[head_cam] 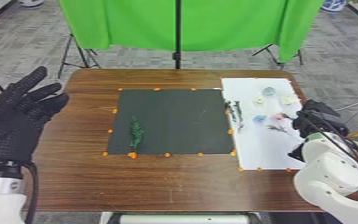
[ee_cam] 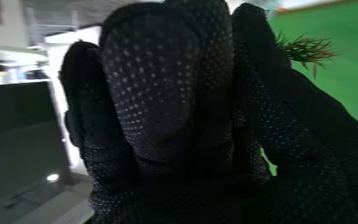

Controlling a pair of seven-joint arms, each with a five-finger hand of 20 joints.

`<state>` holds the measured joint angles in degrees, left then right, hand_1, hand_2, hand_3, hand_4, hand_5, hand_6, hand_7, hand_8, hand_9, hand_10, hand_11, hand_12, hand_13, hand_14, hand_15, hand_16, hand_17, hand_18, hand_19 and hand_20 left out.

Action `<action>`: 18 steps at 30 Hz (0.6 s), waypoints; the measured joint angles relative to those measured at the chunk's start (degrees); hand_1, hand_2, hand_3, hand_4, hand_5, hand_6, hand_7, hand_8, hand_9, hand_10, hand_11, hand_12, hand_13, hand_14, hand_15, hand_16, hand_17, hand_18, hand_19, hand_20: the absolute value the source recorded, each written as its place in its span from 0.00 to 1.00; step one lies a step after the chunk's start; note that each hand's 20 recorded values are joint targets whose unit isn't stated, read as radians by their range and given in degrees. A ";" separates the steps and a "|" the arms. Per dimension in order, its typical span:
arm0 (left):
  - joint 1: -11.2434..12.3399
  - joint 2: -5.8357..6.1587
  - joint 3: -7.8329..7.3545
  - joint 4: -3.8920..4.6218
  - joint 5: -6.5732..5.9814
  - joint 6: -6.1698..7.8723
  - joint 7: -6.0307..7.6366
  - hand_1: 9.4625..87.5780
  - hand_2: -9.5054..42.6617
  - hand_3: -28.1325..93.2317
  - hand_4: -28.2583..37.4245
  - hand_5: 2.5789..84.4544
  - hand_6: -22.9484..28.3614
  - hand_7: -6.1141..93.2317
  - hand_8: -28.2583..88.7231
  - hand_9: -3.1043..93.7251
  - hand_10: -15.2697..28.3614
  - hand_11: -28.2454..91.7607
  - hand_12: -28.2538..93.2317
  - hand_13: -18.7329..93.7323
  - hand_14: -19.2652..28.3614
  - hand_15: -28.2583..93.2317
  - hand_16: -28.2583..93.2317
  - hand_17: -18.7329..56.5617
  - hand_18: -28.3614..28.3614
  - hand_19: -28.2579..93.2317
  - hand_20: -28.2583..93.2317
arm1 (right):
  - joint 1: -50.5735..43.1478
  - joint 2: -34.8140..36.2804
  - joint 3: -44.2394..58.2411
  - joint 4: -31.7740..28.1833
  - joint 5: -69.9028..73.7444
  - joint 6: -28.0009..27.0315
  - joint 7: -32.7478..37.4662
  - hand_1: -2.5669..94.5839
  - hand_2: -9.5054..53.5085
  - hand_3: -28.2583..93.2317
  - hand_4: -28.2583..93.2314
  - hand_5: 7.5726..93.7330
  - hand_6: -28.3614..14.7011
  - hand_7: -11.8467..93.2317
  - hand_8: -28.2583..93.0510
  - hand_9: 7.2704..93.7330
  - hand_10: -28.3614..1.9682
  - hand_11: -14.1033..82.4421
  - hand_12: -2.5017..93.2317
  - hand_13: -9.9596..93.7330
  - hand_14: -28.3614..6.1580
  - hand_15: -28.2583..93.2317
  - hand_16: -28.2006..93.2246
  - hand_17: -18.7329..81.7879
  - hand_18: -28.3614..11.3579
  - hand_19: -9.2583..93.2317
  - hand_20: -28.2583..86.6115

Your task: Arrange flowers

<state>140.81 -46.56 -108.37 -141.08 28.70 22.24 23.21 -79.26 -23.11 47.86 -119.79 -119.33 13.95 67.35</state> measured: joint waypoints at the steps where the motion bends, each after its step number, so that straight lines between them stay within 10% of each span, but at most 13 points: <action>1: -0.01 -0.01 -0.07 -0.03 0.06 0.00 -0.11 0.15 0.34 0.88 0.03 0.41 0.63 0.20 0.17 0.38 0.84 0.50 0.33 0.40 1.00 0.73 0.13 0.18 0.97 0.74 0.45 | 1.69 -0.16 -1.36 -0.36 0.04 -0.08 -0.27 0.62 0.00 0.77 0.00 0.96 0.67 0.26 0.29 1.00 0.65 0.45 0.21 1.00 0.72 0.63 0.37 0.79 0.36 1.00 0.23; 11: -0.64 -0.22 -0.89 -0.42 0.80 0.00 -2.41 0.15 0.33 0.88 0.03 0.41 0.63 0.20 0.17 0.38 0.84 0.50 0.33 0.40 1.00 0.73 0.13 0.18 0.97 0.75 0.45 | 22.83 -9.58 -20.55 2.34 3.18 -2.18 -3.03 0.62 0.00 0.78 0.00 0.96 0.67 0.26 0.29 1.00 0.66 0.46 0.21 1.00 0.72 0.64 0.37 0.79 0.35 1.00 0.25; 18: -4.79 -0.15 0.55 -0.16 1.47 -0.07 -6.38 0.15 0.33 0.88 0.03 0.41 0.63 0.20 0.16 0.38 0.84 0.50 0.33 0.40 1.00 0.73 0.13 0.18 0.97 0.75 0.45 | 31.41 -22.82 -25.88 9.61 6.24 -6.35 -5.47 0.62 0.00 0.78 0.00 0.95 0.67 0.27 0.29 1.00 0.66 0.47 0.20 1.00 0.72 0.64 0.36 0.79 0.35 1.00 0.26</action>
<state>136.02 -46.71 -107.82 -141.24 30.16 22.17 16.82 -47.85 -45.93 21.98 -110.18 -113.09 7.59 61.88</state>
